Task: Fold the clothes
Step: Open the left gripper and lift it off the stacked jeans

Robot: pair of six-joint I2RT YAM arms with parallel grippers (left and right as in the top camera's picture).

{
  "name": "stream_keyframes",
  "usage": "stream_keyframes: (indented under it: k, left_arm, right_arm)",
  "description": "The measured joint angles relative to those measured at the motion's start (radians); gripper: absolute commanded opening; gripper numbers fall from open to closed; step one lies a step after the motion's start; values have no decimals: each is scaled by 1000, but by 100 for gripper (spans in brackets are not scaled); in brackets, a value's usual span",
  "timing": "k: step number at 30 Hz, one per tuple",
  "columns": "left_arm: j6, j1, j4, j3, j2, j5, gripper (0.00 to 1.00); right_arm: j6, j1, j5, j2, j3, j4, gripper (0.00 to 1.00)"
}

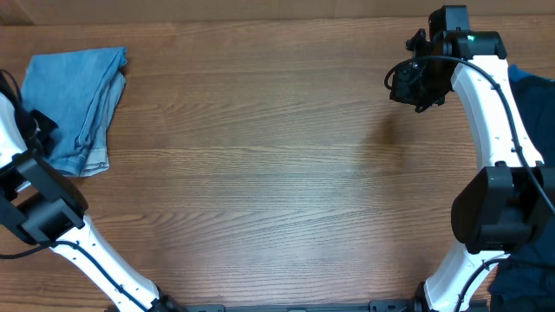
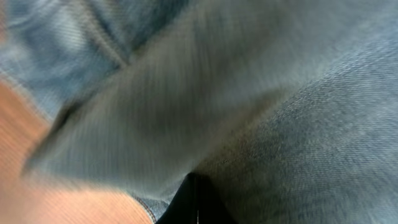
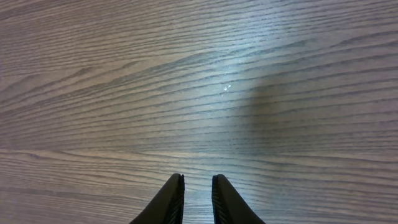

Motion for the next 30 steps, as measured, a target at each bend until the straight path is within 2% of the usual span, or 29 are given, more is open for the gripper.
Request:
stream_keyframes:
  k: [4, 8, 11, 16, 20, 23, 26, 30]
  left_arm:
    - [2, -5, 23, -29, -10, 3, 4]
    - [10, -27, -45, 138, -21, 72, 4]
    - [10, -93, -52, 298, -119, 121, 4]
    - [10, -229, -140, 370, -292, 114, 4]
    - [10, -253, -139, 237, -227, 90, 4]
    - [10, -253, -71, 77, -146, 86, 4]
    - [12, -253, -23, -46, -93, 88, 4]
    - [34, -253, -2, -106, -67, 148, 4]
  right_arm:
    - [-1, 0, 0, 0, 0, 2, 23]
    - [-1, 0, 0, 0, -1, 2, 25]
    - [0, 0, 0, 0, -1, 2, 27]
    - [-1, 0, 0, 0, -1, 2, 31]
    - [-1, 0, 0, 0, -1, 2, 31]
    - [-1, 0, 0, 0, -1, 0, 31]
    - [-1, 0, 0, 0, -1, 1, 36]
    - [-3, 0, 2, 0, -1, 1, 39]
